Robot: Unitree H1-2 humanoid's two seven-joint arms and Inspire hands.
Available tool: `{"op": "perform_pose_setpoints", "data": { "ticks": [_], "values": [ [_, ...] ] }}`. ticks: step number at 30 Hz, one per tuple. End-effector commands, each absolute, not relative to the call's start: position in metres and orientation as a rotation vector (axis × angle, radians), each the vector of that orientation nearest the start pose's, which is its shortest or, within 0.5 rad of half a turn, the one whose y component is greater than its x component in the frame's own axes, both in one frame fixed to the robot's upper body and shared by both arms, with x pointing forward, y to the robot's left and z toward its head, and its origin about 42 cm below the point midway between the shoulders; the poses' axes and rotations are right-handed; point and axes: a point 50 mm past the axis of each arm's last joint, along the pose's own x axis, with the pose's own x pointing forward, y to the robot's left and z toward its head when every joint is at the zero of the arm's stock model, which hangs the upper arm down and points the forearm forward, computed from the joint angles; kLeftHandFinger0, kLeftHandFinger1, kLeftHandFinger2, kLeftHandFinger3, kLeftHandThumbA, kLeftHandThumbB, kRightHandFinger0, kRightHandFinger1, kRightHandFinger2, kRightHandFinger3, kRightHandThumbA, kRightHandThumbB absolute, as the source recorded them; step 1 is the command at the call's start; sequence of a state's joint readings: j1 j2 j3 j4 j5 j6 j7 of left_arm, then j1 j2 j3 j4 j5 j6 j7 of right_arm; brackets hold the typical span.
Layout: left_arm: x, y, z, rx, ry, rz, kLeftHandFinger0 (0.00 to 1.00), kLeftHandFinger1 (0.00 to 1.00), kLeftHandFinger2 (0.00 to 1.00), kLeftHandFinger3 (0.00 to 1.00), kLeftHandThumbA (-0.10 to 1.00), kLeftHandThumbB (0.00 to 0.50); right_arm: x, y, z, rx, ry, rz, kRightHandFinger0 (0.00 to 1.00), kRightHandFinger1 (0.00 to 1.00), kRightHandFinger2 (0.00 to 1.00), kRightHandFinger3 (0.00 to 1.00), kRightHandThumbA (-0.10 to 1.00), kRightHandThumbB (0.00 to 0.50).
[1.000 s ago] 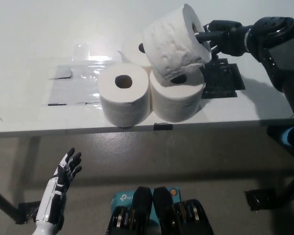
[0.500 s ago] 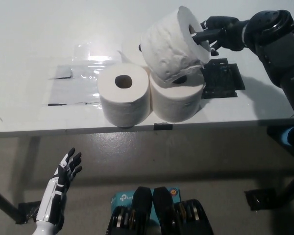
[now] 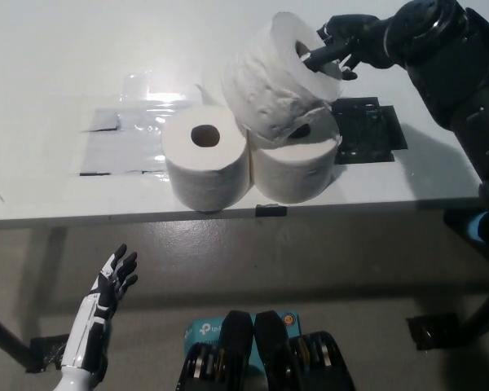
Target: A few rolls of toilet paper are kept infront of the robot and the robot uses its right hand to lift one of the rolls and and places it on top of the other rolls to stack it.
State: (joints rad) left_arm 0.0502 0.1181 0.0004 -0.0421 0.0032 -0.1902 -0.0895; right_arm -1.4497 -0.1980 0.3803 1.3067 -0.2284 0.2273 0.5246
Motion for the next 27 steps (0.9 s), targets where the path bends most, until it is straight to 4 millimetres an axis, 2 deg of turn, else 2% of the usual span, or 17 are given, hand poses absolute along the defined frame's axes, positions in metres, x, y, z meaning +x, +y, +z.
{"op": "perform_pose_setpoints", "data": {
  "ticks": [1, 4, 7, 10, 11, 12, 13, 14, 15, 16, 17, 18, 19, 20, 23, 25, 27],
  "values": [
    [0.269, 0.244, 0.121, 0.14, -0.226, -0.114, 1.0, 1.0, 1.0, 1.0, 1.0, 0.077, 0.598, -0.121, 0.444, -0.943, 0.128, 0.519, 0.0, 0.15, 0.51, 0.53, 0.66, 0.046],
    [0.268, 0.244, 0.122, 0.14, -0.224, -0.115, 1.0, 1.0, 1.0, 1.0, 1.0, 0.08, 0.598, -0.117, 0.445, -0.942, 0.12, 0.52, 0.0, 0.22, 0.58, 0.6, 0.65, 0.045],
    [0.269, 0.244, 0.123, 0.144, -0.229, -0.116, 1.0, 1.0, 1.0, 1.0, 1.0, 0.074, 0.597, -0.111, 0.449, -1.0, 0.094, 0.517, 0.0, 0.25, 0.62, 0.62, 0.68, 0.047],
    [0.269, 0.243, 0.122, 0.137, -0.23, -0.122, 1.0, 1.0, 1.0, 1.0, 1.0, 0.072, 0.597, -0.107, 0.452, -0.97, 0.103, 0.522, 0.0, 0.25, 0.63, 0.67, 0.67, 0.047],
    [0.269, 0.243, 0.123, 0.141, -0.23, -0.121, 1.0, 1.0, 1.0, 1.0, 1.0, 0.072, 0.597, -0.105, 0.454, -1.018, 0.08, 0.502, 0.0, 0.18, 0.52, 0.57, 0.71, 0.071],
    [0.269, 0.242, 0.122, 0.142, -0.228, -0.121, 1.0, 1.0, 1.0, 1.0, 1.0, 0.073, 0.597, -0.103, 0.455, -1.037, 0.062, 0.48, 0.0, 0.06, 0.33, 0.44, 0.76, 0.127],
    [0.27, 0.242, 0.122, 0.143, -0.229, -0.123, 1.0, 1.0, 1.0, 1.0, 1.0, 0.073, 0.597, -0.102, 0.456, -0.978, 0.064, 0.474, 0.09, 0.21, 0.48, 0.57, 0.77, 0.207],
    [0.27, 0.242, 0.122, 0.156, -0.234, -0.125, 1.0, 1.0, 1.0, 1.0, 1.0, 0.064, 0.597, -0.101, 0.457, -0.938, 0.073, 0.487, 0.16, 0.31, 0.56, 0.71, 0.79, 0.243],
    [0.27, 0.242, 0.123, 0.161, -0.235, -0.126, 1.0, 1.0, 1.0, 1.0, 1.0, 0.064, 0.596, -0.1, 0.458, -0.934, 0.082, 0.499, 0.28, 0.48, 0.75, 0.95, 0.85, 0.276],
    [0.27, 0.242, 0.123, 0.161, -0.233, -0.127, 1.0, 1.0, 1.0, 1.0, 1.0, 0.066, 0.596, -0.098, 0.459, -0.937, 0.092, 0.509, 0.33, 0.56, 0.83, 1.0, 0.87, 0.287],
    [0.27, 0.242, 0.123, 0.156, -0.235, -0.131, 1.0, 1.0, 1.0, 1.0, 1.0, 0.059, 0.595, -0.098, 0.461, -0.946, 0.105, 0.545, 0.55, 0.8, 1.0, 1.0, 0.93, 0.325],
    [0.27, 0.242, 0.124, 0.153, -0.228, -0.128, 1.0, 1.0, 1.0, 1.0, 1.0, 0.062, 0.593, -0.095, 0.463, -0.959, 0.129, 0.589, 0.79, 1.0, 1.0, 1.0, 0.98, 0.337],
    [0.271, 0.242, 0.124, 0.145, -0.228, -0.129, 1.0, 1.0, 1.0, 1.0, 1.0, 0.057, 0.592, -0.094, 0.464, -0.969, 0.139, 0.609, 0.94, 1.0, 1.0, 1.0, 0.97, 0.342],
    [0.271, 0.242, 0.125, 0.159, -0.238, -0.127, 1.0, 1.0, 1.0, 1.0, 1.0, 0.05, 0.591, -0.092, 0.465, -0.986, 0.154, 0.622, 1.0, 1.0, 1.0, 1.0, 0.94, 0.35],
    [0.271, 0.242, 0.125, 0.154, -0.24, -0.133, 1.0, 1.0, 1.0, 1.0, 1.0, 0.051, 0.59, -0.089, 0.467, -1.037, 0.175, 0.665, 1.0, 1.0, 1.0, 1.0, 0.92, 0.338],
    [0.272, 0.242, 0.126, 0.161, -0.242, -0.134, 1.0, 1.0, 1.0, 1.0, 1.0, 0.051, 0.588, -0.087, 0.47, -1.09, 0.155, 0.705, 1.0, 1.0, 1.0, 1.0, 0.96, 0.32],
    [0.273, 0.243, 0.127, 0.16, -0.244, -0.139, 1.0, 1.0, 1.0, 1.0, 1.0, 0.054, 0.587, -0.086, 0.473, -1.104, 0.138, 0.721, 1.0, 1.0, 1.0, 1.0, 0.96, 0.333]
  ]
}}
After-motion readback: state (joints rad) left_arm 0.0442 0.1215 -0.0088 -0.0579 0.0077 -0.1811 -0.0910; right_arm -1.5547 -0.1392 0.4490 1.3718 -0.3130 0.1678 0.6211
